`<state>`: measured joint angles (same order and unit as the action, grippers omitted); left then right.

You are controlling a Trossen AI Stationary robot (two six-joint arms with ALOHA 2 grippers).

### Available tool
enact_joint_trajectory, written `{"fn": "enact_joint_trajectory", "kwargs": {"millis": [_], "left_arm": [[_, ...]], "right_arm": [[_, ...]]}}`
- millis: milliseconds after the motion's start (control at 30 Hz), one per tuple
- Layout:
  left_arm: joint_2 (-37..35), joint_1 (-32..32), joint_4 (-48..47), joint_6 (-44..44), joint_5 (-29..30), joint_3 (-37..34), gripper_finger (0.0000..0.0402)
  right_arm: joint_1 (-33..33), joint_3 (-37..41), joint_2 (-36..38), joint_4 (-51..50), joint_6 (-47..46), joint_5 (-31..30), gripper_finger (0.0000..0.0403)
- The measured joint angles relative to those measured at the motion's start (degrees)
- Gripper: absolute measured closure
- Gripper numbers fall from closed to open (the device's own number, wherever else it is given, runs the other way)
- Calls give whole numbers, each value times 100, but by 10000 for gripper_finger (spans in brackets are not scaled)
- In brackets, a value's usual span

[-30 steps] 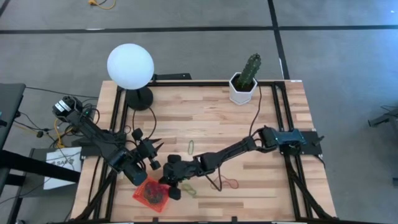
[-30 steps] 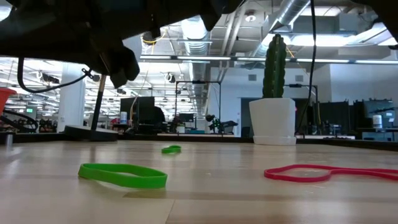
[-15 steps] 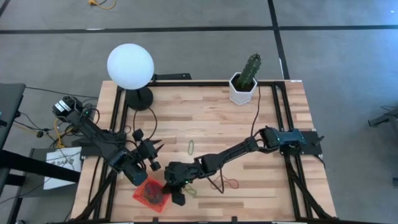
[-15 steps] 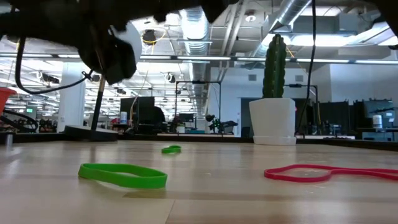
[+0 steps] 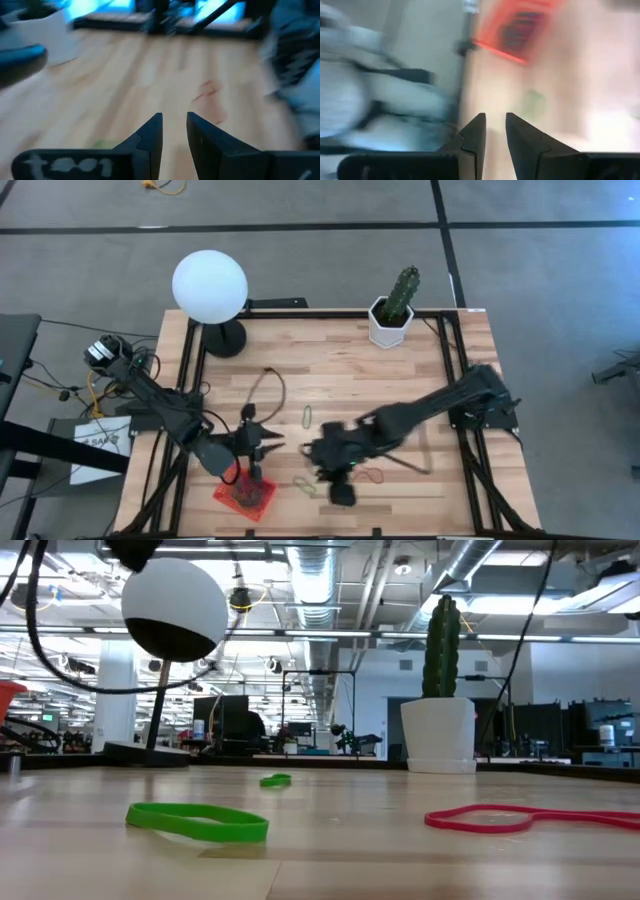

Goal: Pick and place rubber bands into bin
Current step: Put the red rubber band into the basket

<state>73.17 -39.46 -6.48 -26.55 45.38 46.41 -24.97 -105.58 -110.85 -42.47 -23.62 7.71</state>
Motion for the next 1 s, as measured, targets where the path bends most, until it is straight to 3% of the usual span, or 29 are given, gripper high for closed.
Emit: {"fn": "enact_joint_trajectory", "kwargs": {"millis": [167, 267, 300, 500, 700, 833, 1000], "left_arm": [[10, 411, 1265, 434, -1279, 0, 324], [268, 722, 1543, 452, -1626, 2, 324], [415, 826, 1648, 453, -1751, 2, 324], [1831, 1167, 2035, 845, -2675, 650, 324], [3130, 1168, 1685, 1519, -2914, 1838, 324], [3892, 1167, 1545, 1383, -2929, 2569, 324], [4743, 1213, 808, 1130, -2948, 3441, 324]], "right_arm": [[-733, 2, 1003, -1803, -487, -2620, 333], [-1291, 277, 1423, -2347, -1185, -4242, 333], [-1454, 412, 1527, -2499, -1478, -4523, 333], [-2177, 1713, 2215, -2774, -2999, -5037, 333], [-2463, 3525, 3017, -2425, -4409, -4957, 333], [-2614, 4889, 3549, -734, -4373, -4812, 333], [-2860, 6668, 3882, 2766, -3185, -4635, 333]]}}
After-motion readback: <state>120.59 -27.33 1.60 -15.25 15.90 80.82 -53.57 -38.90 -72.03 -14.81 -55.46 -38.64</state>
